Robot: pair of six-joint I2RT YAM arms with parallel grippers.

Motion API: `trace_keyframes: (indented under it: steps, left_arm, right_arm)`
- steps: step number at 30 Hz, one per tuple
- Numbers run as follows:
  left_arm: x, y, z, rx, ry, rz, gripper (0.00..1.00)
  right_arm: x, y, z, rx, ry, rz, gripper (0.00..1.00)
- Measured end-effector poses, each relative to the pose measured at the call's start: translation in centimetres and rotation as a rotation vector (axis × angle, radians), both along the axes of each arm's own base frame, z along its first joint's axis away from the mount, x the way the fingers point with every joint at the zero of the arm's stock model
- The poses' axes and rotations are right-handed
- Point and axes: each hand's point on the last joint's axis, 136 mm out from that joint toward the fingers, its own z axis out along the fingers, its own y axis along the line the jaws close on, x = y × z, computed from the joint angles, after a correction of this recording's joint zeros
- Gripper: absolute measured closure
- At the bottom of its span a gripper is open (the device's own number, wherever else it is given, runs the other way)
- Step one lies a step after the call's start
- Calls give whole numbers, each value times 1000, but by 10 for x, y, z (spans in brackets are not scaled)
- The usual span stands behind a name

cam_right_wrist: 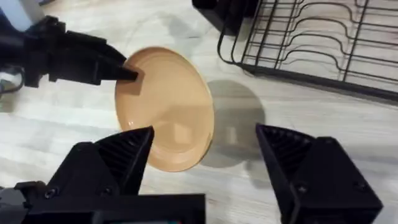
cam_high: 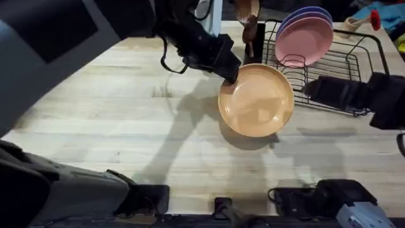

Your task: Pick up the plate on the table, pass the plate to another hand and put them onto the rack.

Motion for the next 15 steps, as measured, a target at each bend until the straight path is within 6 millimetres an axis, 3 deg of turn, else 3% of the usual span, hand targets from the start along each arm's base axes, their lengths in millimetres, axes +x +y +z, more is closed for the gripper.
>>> trace_keyframes:
  steps: [15]
  left_arm:
    - [0, 0, 0, 0, 0, 0, 958]
  right_arm:
    - [-2, 4, 0, 20, 6, 12, 4]
